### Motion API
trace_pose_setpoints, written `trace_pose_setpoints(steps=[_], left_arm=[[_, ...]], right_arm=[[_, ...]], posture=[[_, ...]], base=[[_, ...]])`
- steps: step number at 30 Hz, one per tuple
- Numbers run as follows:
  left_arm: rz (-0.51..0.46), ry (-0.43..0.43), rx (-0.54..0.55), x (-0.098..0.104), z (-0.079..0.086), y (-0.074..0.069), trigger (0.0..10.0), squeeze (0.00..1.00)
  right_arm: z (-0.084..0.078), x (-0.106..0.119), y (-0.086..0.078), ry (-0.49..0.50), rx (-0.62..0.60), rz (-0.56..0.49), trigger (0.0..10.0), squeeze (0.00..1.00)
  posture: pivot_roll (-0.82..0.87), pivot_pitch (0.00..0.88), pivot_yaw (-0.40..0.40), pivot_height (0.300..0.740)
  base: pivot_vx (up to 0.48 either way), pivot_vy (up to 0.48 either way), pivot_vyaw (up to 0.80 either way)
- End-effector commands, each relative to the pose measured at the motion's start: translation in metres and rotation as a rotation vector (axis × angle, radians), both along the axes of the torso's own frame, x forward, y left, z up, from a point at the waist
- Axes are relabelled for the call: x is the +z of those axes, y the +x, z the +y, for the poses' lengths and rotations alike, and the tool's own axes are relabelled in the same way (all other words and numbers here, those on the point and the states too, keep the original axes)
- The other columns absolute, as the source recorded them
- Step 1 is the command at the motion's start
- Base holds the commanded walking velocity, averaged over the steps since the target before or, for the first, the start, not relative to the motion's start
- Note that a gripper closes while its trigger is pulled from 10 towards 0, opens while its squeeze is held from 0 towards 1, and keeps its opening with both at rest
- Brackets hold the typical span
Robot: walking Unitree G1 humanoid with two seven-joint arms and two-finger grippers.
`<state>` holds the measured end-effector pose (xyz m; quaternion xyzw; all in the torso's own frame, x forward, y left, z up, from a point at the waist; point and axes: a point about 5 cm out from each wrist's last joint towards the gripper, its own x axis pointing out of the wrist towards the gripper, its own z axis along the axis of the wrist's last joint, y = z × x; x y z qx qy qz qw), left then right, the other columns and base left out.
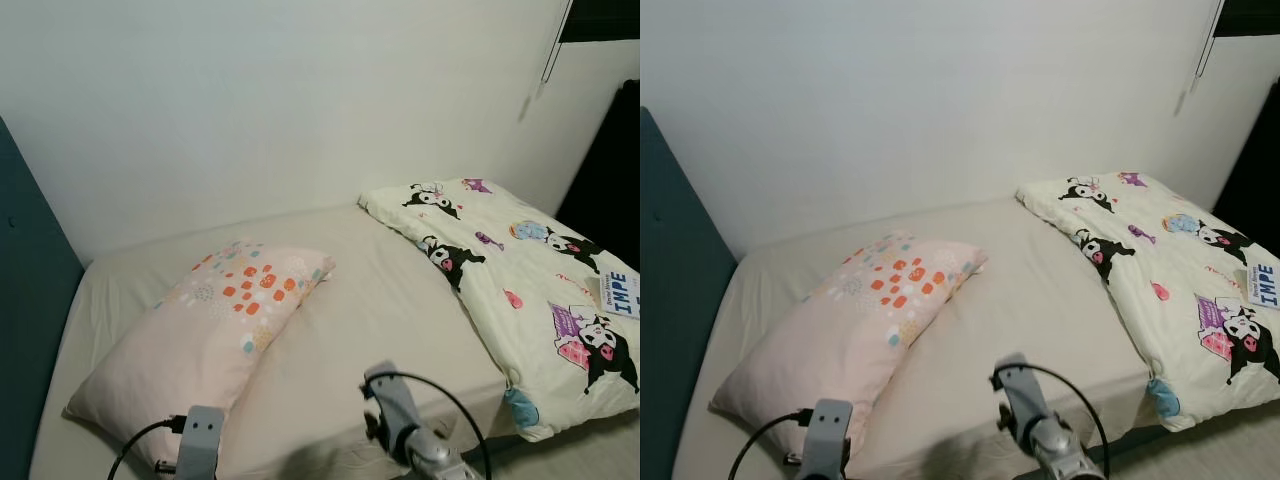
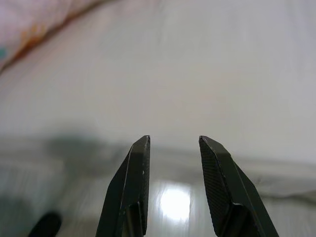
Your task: Clean up the room
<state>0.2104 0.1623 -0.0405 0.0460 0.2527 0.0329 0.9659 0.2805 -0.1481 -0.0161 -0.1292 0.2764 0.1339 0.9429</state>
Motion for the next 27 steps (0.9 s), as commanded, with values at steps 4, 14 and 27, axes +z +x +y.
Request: trace_pose_setpoints(steps=[4,14,27], left_arm=[[-0.045,0.031,0.029,0.006,0.011,0.001,10.0,0.0],[-0.081,-0.007,0.083,0.014,0.011,-0.001,10.0,0.0],[-0.018,0.025,-0.036,0.006,0.004,-0.002,10.0,0.0]], right_arm=[[-0.001,0.005,0.004,0.042,-0.038,-0.031,10.0,0.0],[0.008,0.004,0.002,0.063,0.0,-0.049,10.0,0.0],[0.0,-0.007,-0.008,-0.006,-0.033,0.008,10.0,0.0]], posture=[[-0.07,0.0,-0.018,0.738],[-0.06,0.0,-0.018,0.738],[-0.06,0.0,-0.021,0.738]], base=[[0.0,0.0,0.0],[0.0,0.0,0.0],[0.0,0.0,0.0]])
